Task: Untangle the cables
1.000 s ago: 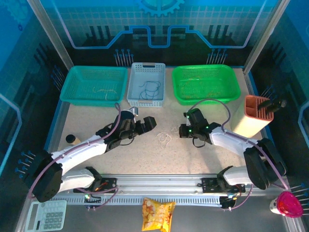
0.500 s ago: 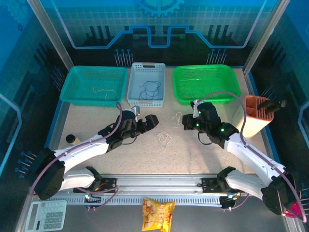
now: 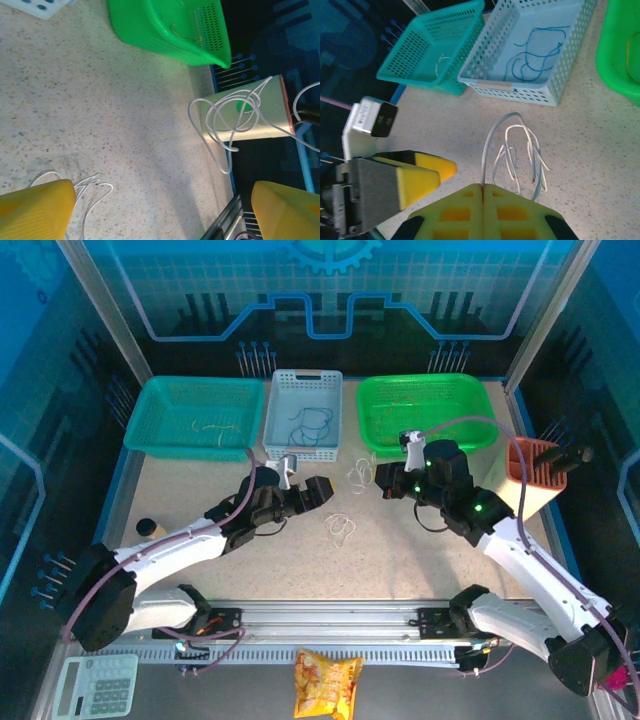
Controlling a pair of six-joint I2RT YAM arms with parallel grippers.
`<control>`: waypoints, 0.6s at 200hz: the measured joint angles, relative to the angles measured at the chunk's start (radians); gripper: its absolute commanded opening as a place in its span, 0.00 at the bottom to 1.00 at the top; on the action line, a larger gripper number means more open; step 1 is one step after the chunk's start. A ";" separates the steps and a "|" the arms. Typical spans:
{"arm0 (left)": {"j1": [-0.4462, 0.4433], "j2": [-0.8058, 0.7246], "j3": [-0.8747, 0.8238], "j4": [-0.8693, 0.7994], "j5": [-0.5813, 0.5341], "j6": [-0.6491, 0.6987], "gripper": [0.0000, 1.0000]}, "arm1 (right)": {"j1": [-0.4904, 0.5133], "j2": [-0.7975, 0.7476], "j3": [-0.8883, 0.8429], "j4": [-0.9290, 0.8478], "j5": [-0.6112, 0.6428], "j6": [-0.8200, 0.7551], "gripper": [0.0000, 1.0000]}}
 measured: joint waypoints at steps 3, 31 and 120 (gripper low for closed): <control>0.000 0.001 0.000 0.004 0.003 -0.002 0.88 | 0.000 -0.002 0.002 0.000 -0.003 0.002 0.00; -0.002 0.014 0.000 0.064 0.008 -0.034 0.74 | 0.000 -0.009 0.014 0.014 -0.039 0.031 0.00; -0.005 0.016 -0.013 0.234 0.014 -0.106 0.49 | 0.001 -0.020 0.022 0.089 -0.103 0.137 0.00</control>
